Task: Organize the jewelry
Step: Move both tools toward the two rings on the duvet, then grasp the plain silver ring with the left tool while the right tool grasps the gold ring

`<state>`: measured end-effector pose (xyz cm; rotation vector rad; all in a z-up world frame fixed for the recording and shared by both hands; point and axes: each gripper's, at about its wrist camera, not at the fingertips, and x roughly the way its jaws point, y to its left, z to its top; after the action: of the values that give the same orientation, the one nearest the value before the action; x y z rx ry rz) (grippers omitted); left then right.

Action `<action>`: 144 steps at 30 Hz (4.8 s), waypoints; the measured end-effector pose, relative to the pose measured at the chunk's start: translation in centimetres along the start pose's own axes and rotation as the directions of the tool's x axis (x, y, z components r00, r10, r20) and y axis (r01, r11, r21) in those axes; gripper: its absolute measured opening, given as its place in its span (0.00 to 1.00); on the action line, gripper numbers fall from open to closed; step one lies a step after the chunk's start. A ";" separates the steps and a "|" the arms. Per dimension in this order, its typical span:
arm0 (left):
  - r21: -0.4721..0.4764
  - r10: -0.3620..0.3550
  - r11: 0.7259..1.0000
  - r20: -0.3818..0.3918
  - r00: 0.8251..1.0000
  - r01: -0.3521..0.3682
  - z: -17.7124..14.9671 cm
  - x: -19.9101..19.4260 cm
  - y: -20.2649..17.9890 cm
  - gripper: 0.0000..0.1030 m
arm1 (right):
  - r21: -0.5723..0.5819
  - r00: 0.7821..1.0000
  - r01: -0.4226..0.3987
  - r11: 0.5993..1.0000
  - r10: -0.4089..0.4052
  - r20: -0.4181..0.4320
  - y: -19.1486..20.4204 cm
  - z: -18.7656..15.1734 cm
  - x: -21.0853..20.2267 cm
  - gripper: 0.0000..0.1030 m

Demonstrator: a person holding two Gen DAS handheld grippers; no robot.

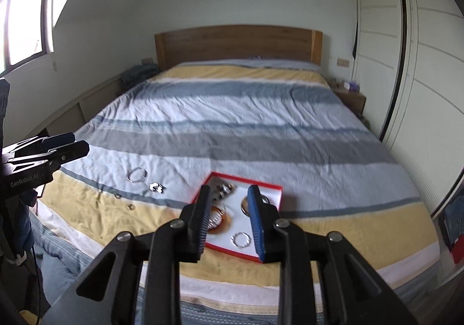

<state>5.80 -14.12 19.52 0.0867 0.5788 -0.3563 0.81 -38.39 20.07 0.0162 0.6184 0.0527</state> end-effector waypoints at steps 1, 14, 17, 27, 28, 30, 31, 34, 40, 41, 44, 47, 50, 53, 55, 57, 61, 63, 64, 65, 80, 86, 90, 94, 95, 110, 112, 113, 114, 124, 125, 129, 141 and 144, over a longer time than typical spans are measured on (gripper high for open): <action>-0.002 0.017 1.000 0.021 1.000 -0.017 0.3 -1.3 0.8 0.55 | -0.007 1.000 -0.003 1.000 0.003 0.011 0.4 0.3 -0.5 0.24; -0.021 0.169 0.986 0.164 0.972 -0.167 2.5 -12.3 7.9 0.62 | -0.078 0.990 -0.067 0.995 0.076 0.121 6.7 3.2 -5.9 0.24; -0.037 0.187 0.982 0.168 0.968 -0.183 2.2 -12.8 9.2 0.62 | -0.096 0.989 -0.080 0.992 0.092 0.120 7.8 3.3 -6.0 0.24; -0.114 0.201 0.975 0.081 0.976 -0.192 -1.1 -9.3 13.0 0.62 | -0.140 0.991 -0.116 0.983 0.124 0.051 10.7 2.5 -2.9 0.24; -0.121 0.200 0.974 0.064 0.978 -0.191 -1.5 -8.5 13.4 0.62 | -0.141 0.992 -0.118 0.983 0.124 0.035 10.8 2.3 -2.3 0.24; -0.128 0.198 0.973 0.042 0.979 -0.191 -2.1 -7.4 13.9 0.62 | -0.144 0.992 -0.120 0.982 0.122 0.010 11.1 2.0 -1.1 0.24; -0.132 0.197 0.972 0.025 0.980 -0.192 -2.4 -6.6 14.3 0.62 | -0.144 0.993 -0.120 0.982 0.122 0.002 11.1 1.9 -0.7 0.24; -0.142 0.197 0.970 -0.010 0.980 -0.196 -3.1 -5.1 15.3 0.62 | -0.139 0.992 -0.129 0.982 0.126 -0.028 11.4 1.7 1.0 0.24; -0.165 0.193 0.965 -0.070 0.979 -0.202 -4.6 -2.1 16.9 0.62 | -0.136 0.987 -0.147 0.980 0.137 -0.086 11.7 1.1 4.1 0.24; -0.167 0.194 0.964 -0.080 0.978 -0.205 -4.9 -1.6 17.1 0.62 | -0.138 0.985 -0.152 0.979 0.138 -0.100 11.8 0.9 4.8 0.24; -0.183 0.193 0.960 -0.114 0.975 -0.212 -5.7 0.0 18.2 0.62 | -0.137 0.981 -0.161 0.977 0.143 -0.135 11.9 0.5 6.6 0.24; -0.200 0.192 0.955 -0.146 0.970 -0.219 -6.6 1.5 19.2 0.62 | -0.130 0.976 -0.169 0.977 0.147 -0.162 12.0 0.1 8.1 0.24; -0.206 0.192 0.952 -0.182 0.964 -0.228 -7.5 3.1 20.0 0.62 | -0.123 0.969 -0.182 0.976 0.156 -0.194 12.1 -0.3 10.0 0.24; -0.209 0.189 0.949 -0.216 0.958 -0.235 -8.4 4.7 20.5 0.62 | -0.122 0.961 -0.196 0.973 0.166 -0.220 12.5 -0.8 11.6 0.24; -0.212 0.187 0.948 -0.239 0.953 -0.239 -9.1 5.8 20.8 0.62 | -0.122 0.954 -0.209 0.970 0.175 -0.242 12.6 -1.1 12.8 0.24; -0.213 0.183 0.947 -0.257 0.949 -0.241 -9.5 6.7 21.1 0.62 | -0.119 0.947 -0.221 0.968 0.183 -0.264 12.8 -1.5 14.3 0.24; -0.220 0.172 0.945 -0.301 0.938 -0.243 -11.0 9.3 21.8 0.62 | -0.113 0.933 -0.241 0.964 0.198 -0.301 13.2 -2.3 16.8 0.24; -0.227 0.164 0.943 -0.317 0.934 -0.243 -11.6 10.4 22.2 0.62 | -0.111 0.925 -0.251 0.962 0.204 -0.319 13.3 -2.7 18.1 0.24; -0.231 0.158 0.943 -0.324 0.933 -0.241 -12.0 11.0 22.4 0.62 | -0.110 0.922 -0.255 0.961 0.207 -0.327 13.5 -2.9 18.7 0.24; -0.235 0.154 0.942 -0.331 0.931 -0.239 -12.3 11.5 22.6 0.62 | -0.108 0.918 -0.259 0.960 0.209 -0.336 13.6 -3.1 19.4 0.24; -0.211 0.050 0.965 -0.429 0.902 -0.154 -16.4 19.3 23.0 0.61 | -0.104 0.838 -0.360 0.927 0.273 -0.473 16.7 -6.9 27.6 0.24; -0.179 -0.003 0.980 -0.449 0.894 -0.087 -16.9 22.1 21.9 0.54 | -0.106 0.795 -0.416 0.903 0.304 -0.525 18.9 -8.5 30.6 0.24; -0.185 -0.040 0.981 -0.454 0.890 -0.050 -17.0 23.7 21.8 0.45 | -0.107 0.774 -0.445 0.889 0.322 -0.545 19.9 -9.1 31.9 0.24; -0.162 -0.068 0.987 -0.461 0.885 -0.009 -16.8 25.2 21.4 0.42 | -0.112 0.755 -0.469 0.876 0.331 -0.566 20.9 -9.6 33.3 0.25; -0.150 -0.068 0.989 -0.465 0.883 -0.003 -16.8 25.6 21.2 0.42 | -0.112 0.751 -0.475 0.873 0.335 -0.570 21.1 -9.7 33.6 0.25; -0.076 -0.057 0.997 -0.468 0.882 0.025 -17.2 28.1 20.8 0.30 | -0.124 0.723 -0.530 0.839 0.370 -0.583 23.8 -10.4 36.8 0.25; -0.076 -0.056 0.997 -0.467 0.883 0.024 -17.2 28.2 20.7 0.25 | -0.122 0.722 -0.531 0.838 0.373 -0.582 24.0 -10.5 37.0 0.25; -0.076 -0.058 0.997 -0.467 0.882 0.025 -17.2 28.3 20.6 0.21 | -0.122 0.722 -0.532 0.838 0.373 -0.583 24.1 -10.6 37.1 0.25; -0.077 -0.059 0.997 -0.467 0.882 0.025 -17.3 28.3 20.6 0.19 | -0.122 0.721 -0.532 0.838 0.373 -0.583 24.1 -10.6 37.2 0.25; -0.071 -0.044 0.997 -0.469 0.882 0.012 -17.1 27.6 20.5 0.19 | -0.122 0.728 -0.529 0.840 0.376 -0.573 23.9 -10.4 36.6 0.19; -0.070 -0.043 0.997 -0.469 0.882 0.011 -17.1 27.4 20.5 0.19 | -0.121 0.730 -0.528 0.841 0.376 -0.571 23.7 -10.3 36.3 0.19; -0.070 -0.036 0.998 -0.466 0.884 0.004 -16.9 26.4 20.1 0.19 | -0.119 0.738 -0.524 0.843 0.381 -0.556 23.2 -9.8 35.0 0.18; -0.097 -0.019 0.995 -0.435 0.900 -0.025 -16.8 22.9 20.5 0.19 | -0.098 0.742 -0.507 0.856 0.375 -0.555 22.8 -9.6 33.8 0.18; -0.110 -0.020 0.993 -0.434 0.901 -0.031 -17.1 23.0 21.1 0.19 | -0.100 0.737 -0.508 0.856 0.371 -0.565 23.4 -10.0 34.3 0.18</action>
<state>22.29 1.70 -7.81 0.0574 1.0424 -0.2980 21.86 -13.21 -7.21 -0.0992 1.1552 0.6255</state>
